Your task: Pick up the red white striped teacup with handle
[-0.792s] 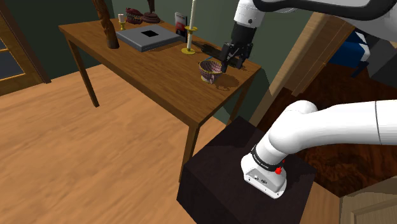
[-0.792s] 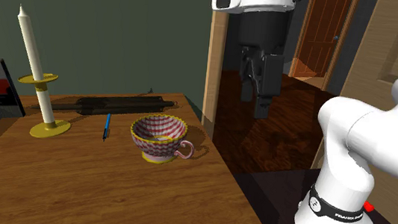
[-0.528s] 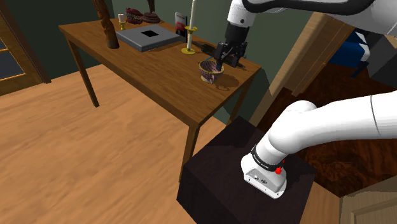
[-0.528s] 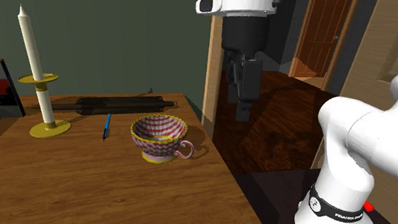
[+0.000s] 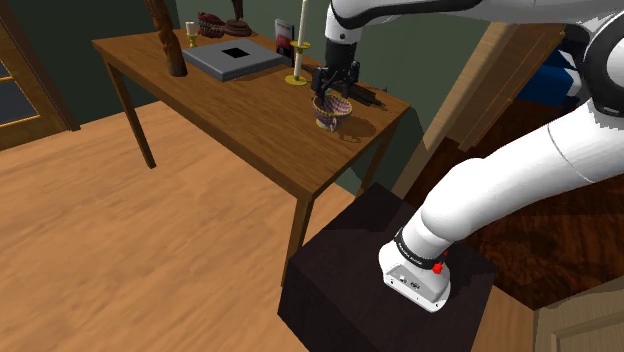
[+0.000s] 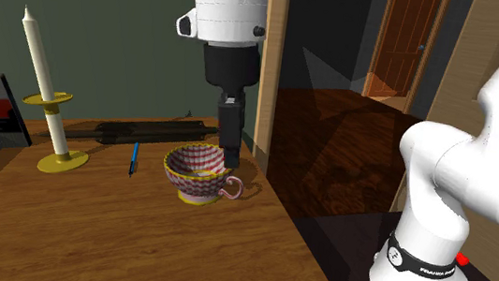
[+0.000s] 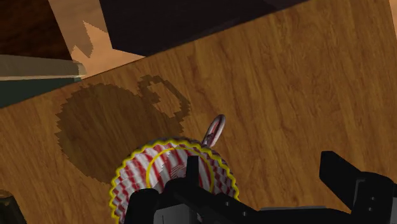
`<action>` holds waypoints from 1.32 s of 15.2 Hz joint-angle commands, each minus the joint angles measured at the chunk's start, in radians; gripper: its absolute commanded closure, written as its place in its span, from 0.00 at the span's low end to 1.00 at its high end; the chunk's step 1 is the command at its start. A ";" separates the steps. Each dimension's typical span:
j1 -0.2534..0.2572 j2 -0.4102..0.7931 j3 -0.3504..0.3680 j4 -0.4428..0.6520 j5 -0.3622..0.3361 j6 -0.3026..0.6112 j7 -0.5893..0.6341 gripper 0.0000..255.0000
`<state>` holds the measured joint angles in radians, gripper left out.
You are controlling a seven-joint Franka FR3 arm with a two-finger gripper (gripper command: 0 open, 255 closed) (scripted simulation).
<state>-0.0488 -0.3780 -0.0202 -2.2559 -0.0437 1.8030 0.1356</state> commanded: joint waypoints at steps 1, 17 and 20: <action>-0.007 0.084 0.003 0.056 -0.023 0.023 0.011 0.00; -0.017 0.248 0.004 0.084 -0.067 0.149 0.039 1.00; -0.017 0.248 0.004 0.084 -0.067 0.150 0.039 1.00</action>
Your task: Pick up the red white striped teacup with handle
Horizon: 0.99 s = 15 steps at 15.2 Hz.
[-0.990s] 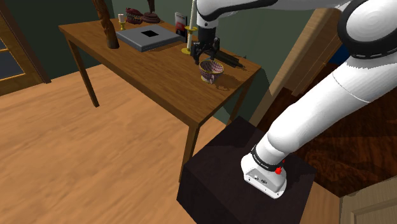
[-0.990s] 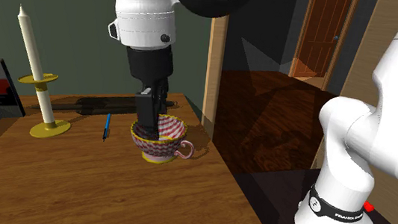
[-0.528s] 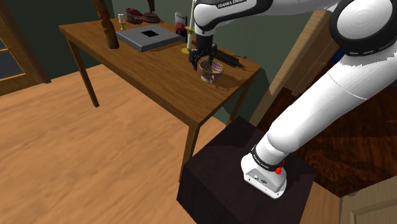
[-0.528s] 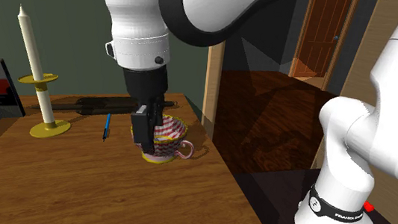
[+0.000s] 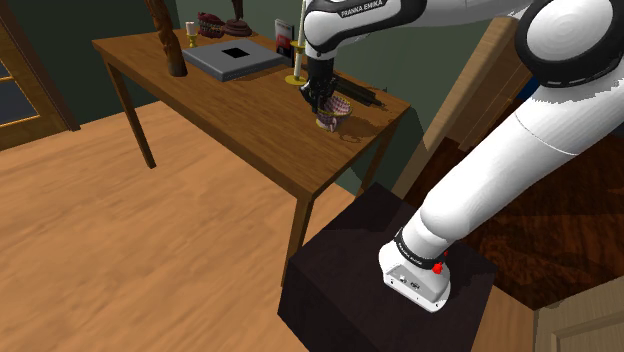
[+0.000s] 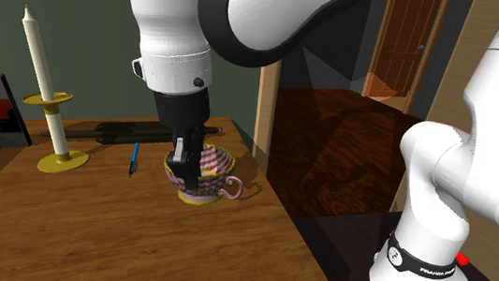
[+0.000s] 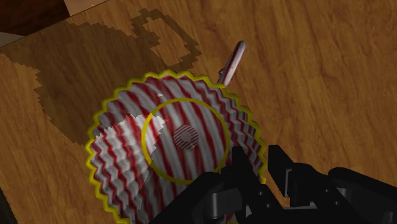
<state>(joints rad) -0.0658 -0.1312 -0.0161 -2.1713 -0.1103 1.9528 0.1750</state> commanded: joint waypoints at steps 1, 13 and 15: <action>0.000 0.001 0.000 -0.001 0.000 0.000 0.000 1.00; 0.001 -0.027 0.002 0.092 0.004 -0.120 -0.010 1.00; 0.001 -0.031 0.002 0.114 0.005 -0.147 -0.013 1.00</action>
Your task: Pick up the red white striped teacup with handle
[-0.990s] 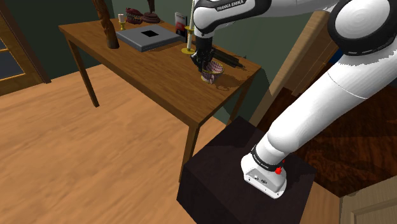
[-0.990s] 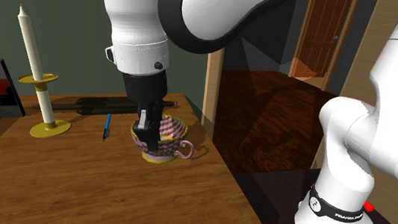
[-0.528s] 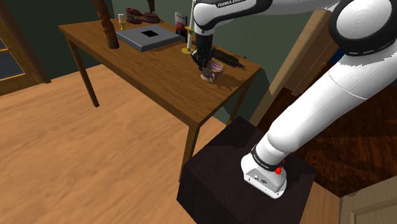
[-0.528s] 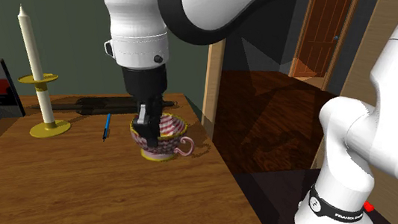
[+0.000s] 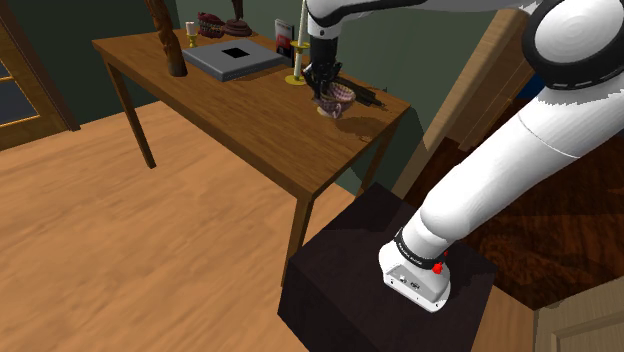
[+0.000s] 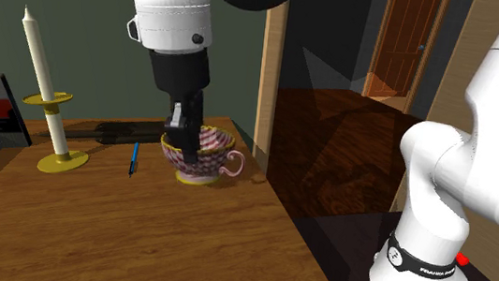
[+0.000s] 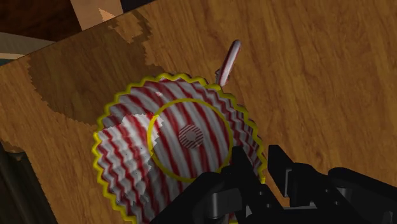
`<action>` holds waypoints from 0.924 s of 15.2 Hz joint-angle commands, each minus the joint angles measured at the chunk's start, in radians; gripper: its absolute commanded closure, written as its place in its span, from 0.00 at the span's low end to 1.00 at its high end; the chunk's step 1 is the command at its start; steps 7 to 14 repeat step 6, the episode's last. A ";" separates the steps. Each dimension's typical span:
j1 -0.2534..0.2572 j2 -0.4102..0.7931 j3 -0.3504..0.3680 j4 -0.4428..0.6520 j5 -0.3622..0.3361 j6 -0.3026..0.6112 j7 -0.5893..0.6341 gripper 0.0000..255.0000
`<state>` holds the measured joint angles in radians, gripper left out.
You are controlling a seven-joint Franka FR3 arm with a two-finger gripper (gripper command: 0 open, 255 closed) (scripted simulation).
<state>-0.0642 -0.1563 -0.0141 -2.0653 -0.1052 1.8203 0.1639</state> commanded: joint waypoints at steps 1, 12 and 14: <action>0.000 -0.008 0.000 0.020 0.000 -0.028 -0.003 1.00; 0.000 -0.012 0.001 0.058 0.001 -0.070 -0.007 1.00; 0.000 -0.012 0.001 0.058 0.001 -0.070 -0.007 1.00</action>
